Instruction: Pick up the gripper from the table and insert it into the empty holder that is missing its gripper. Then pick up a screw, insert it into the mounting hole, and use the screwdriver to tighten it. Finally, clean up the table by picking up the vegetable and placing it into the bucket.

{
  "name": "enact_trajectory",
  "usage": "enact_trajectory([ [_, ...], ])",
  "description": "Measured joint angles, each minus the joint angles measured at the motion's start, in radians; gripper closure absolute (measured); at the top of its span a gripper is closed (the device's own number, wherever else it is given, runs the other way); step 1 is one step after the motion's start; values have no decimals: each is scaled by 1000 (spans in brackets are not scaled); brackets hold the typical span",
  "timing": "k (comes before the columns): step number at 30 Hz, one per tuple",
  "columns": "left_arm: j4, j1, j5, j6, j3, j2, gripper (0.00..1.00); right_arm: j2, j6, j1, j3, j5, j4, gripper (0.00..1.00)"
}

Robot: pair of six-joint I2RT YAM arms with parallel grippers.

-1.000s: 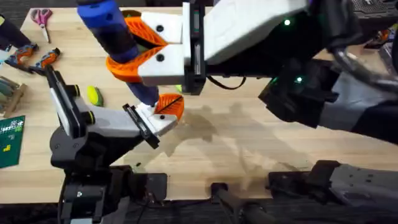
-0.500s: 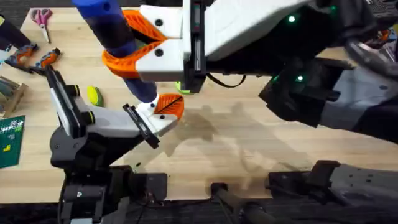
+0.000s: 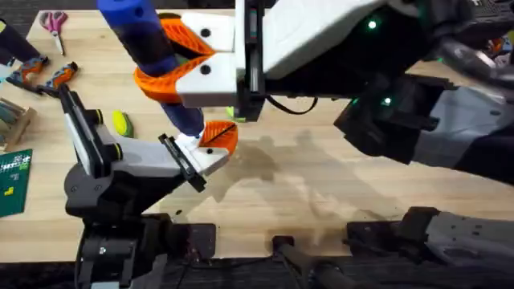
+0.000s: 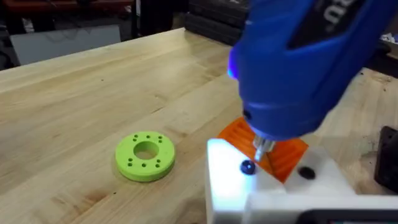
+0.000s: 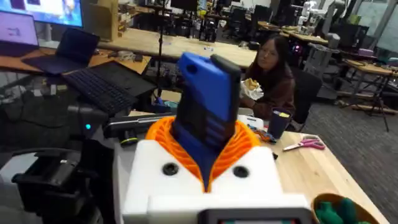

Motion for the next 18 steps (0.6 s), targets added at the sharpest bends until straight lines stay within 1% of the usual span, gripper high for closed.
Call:
enact_trajectory([
  [9,0,0,0,0,0,0,995,2,0,0,0,0,7,974],
  [18,0,0,0,0,0,0,995,31,0,3,0,1,27,974],
])
